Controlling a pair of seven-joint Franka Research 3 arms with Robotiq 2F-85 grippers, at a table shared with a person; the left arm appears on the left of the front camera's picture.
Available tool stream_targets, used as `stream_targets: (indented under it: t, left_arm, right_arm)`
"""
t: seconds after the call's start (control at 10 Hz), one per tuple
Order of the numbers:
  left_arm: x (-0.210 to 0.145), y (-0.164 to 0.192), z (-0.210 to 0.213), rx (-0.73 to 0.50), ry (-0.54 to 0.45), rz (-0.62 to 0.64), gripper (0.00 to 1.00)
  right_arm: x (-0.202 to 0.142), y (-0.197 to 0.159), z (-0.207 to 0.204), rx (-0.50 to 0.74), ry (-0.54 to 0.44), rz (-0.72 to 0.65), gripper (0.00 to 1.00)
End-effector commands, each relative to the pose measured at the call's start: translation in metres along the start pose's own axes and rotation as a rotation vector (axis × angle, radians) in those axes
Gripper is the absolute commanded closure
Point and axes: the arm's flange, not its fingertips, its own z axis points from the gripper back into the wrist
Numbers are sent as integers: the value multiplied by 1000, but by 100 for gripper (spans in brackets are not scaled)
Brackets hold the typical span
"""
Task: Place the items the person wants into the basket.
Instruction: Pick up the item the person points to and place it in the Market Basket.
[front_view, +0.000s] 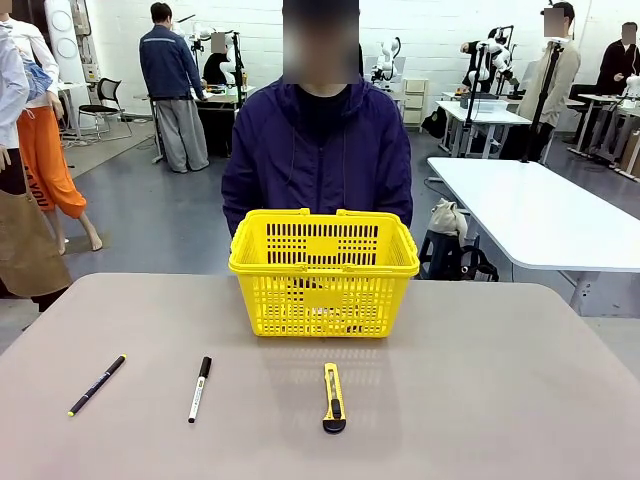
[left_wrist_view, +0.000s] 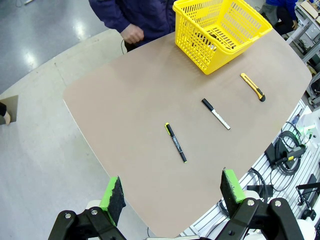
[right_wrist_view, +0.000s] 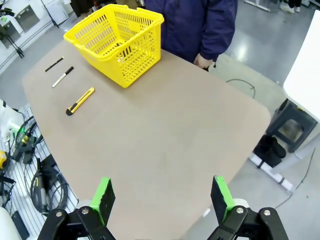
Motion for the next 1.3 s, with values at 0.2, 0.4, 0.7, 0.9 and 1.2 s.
stream_targets:
  t: [0.2,0.4,0.7,0.9,1.2]
  left_arm:
    - [-1,0,0,-16,-13,-9,0]
    - [-1,0,0,-16,-13,-9,0]
    - [-1,0,0,-16,-13,-9,0]
    - [-1,0,0,-16,-13,-9,0]
    - [-1,0,0,-16,-13,-9,0]
  right_arm:
    - [-1,0,-1,11,-23,15,0]
    - [-1,0,-1,11,-23,15,0]
    - [-1,0,-1,11,-23,15,0]
    - [-1,0,-1,11,-23,15,0]
    - [-1,0,-1,11,-23,15,0]
